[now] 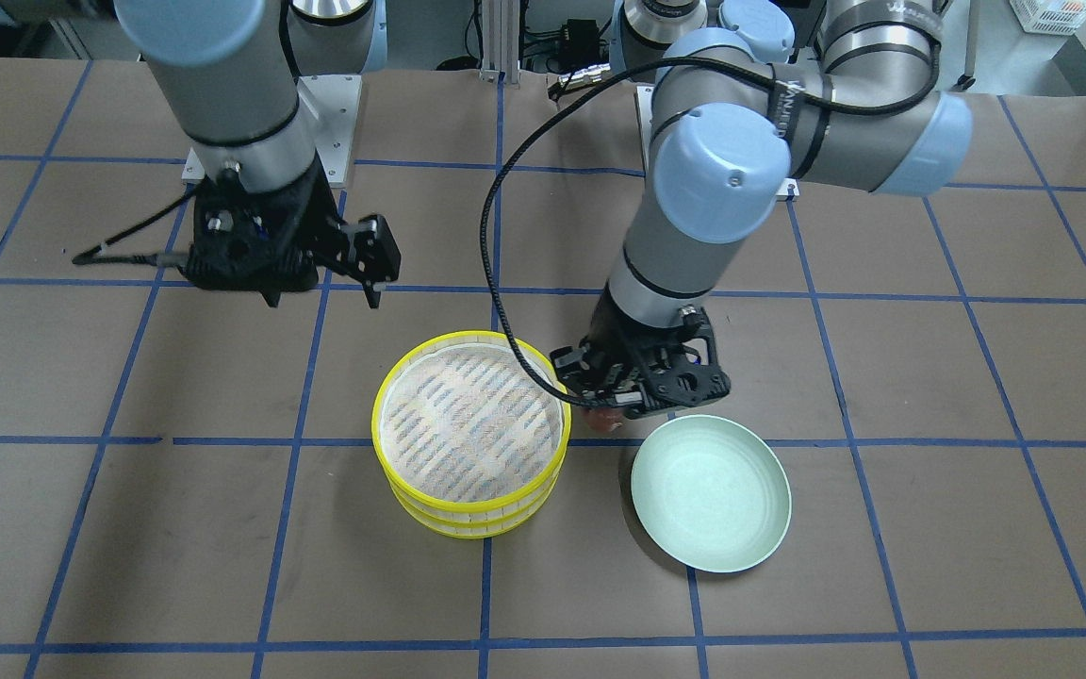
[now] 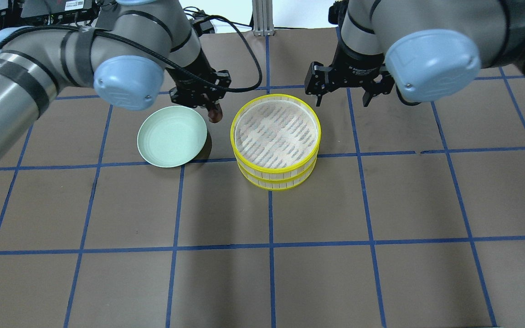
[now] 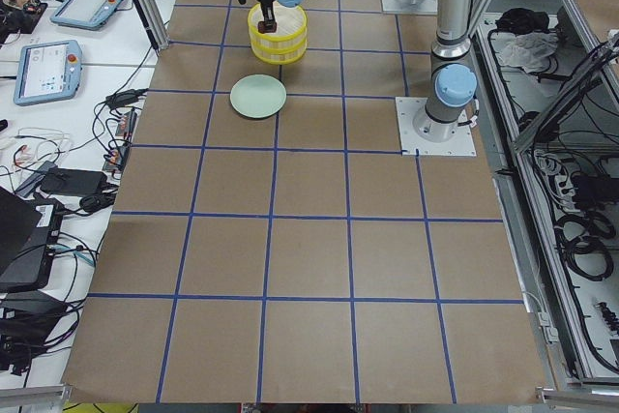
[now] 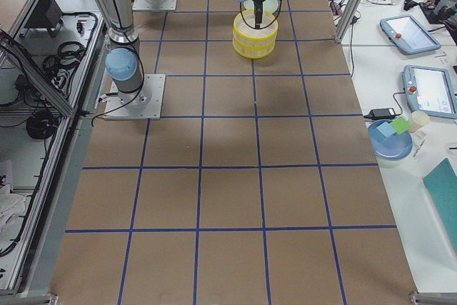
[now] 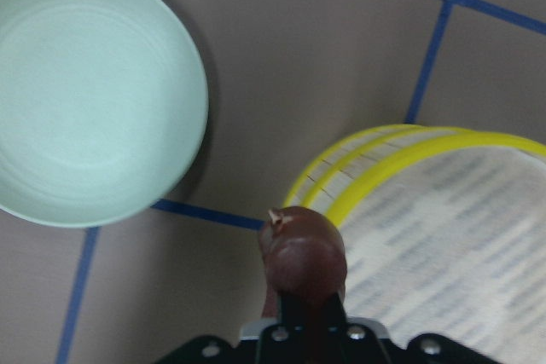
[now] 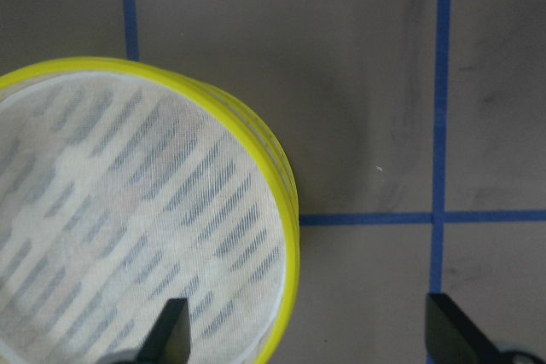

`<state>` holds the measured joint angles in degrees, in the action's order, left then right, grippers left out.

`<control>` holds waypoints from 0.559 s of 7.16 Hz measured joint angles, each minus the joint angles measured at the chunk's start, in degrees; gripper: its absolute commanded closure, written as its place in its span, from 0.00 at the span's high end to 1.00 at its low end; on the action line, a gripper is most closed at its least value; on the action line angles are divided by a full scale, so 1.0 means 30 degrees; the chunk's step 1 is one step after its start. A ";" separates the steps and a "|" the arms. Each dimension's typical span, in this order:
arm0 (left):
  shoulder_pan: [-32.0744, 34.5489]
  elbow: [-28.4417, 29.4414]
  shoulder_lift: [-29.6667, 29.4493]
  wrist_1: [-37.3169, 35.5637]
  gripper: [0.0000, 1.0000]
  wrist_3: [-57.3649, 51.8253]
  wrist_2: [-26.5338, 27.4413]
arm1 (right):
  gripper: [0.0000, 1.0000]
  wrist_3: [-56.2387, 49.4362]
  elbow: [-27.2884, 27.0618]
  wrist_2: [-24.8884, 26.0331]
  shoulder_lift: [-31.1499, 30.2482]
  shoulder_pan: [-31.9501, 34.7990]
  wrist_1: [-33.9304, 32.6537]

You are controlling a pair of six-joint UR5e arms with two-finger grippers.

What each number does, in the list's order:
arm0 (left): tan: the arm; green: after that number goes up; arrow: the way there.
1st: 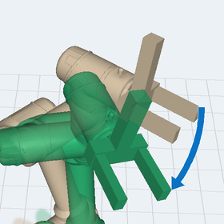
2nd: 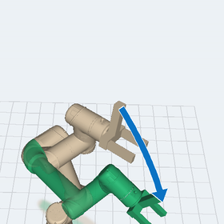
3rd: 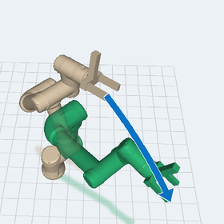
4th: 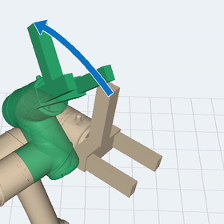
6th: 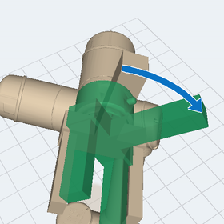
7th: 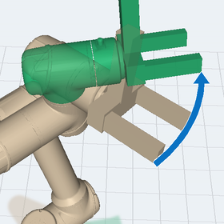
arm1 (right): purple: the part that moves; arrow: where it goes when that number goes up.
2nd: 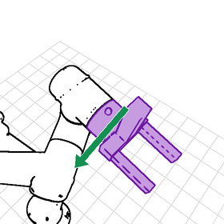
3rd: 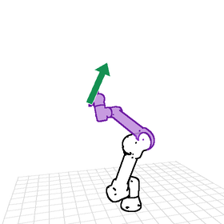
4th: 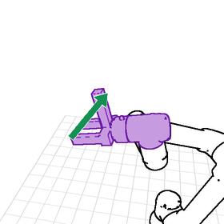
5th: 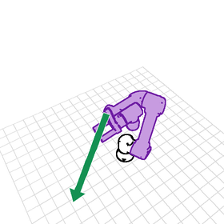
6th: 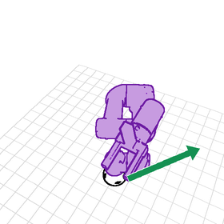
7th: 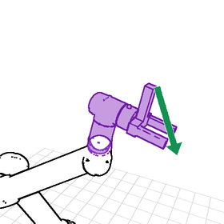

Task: Place buns in different layers of steamer
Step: 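Place the dark red bun into the top steamer tier and open the left gripper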

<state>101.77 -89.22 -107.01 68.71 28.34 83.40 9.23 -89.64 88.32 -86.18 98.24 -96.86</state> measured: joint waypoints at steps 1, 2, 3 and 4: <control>0.0884 -0.0126 -0.0226 -0.0769 0.04 0.0954 -0.0764 | 1.00 -0.1217 0.0122 0.0060 -0.1455 -0.0314 0.1646; 0.1377 -0.0220 -0.0514 -0.1197 0.55 0.1388 -0.1784 | 1.00 -0.2351 0.0143 0.0081 -0.2279 -0.0894 0.2566; 0.1628 -0.0306 -0.0767 -0.1480 0.98 0.1523 -0.2371 | 1.00 -0.2868 0.0154 0.0097 -0.2648 -0.1365 0.3013; 0.1719 -0.0342 -0.0863 -0.1695 1.00 0.1477 -0.2516 | 1.00 -0.3058 0.0163 0.0103 -0.2757 -0.1606 0.3167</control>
<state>106.92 -90.25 -109.60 63.63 32.77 75.86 0.05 -89.15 88.63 -94.45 93.42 -87.36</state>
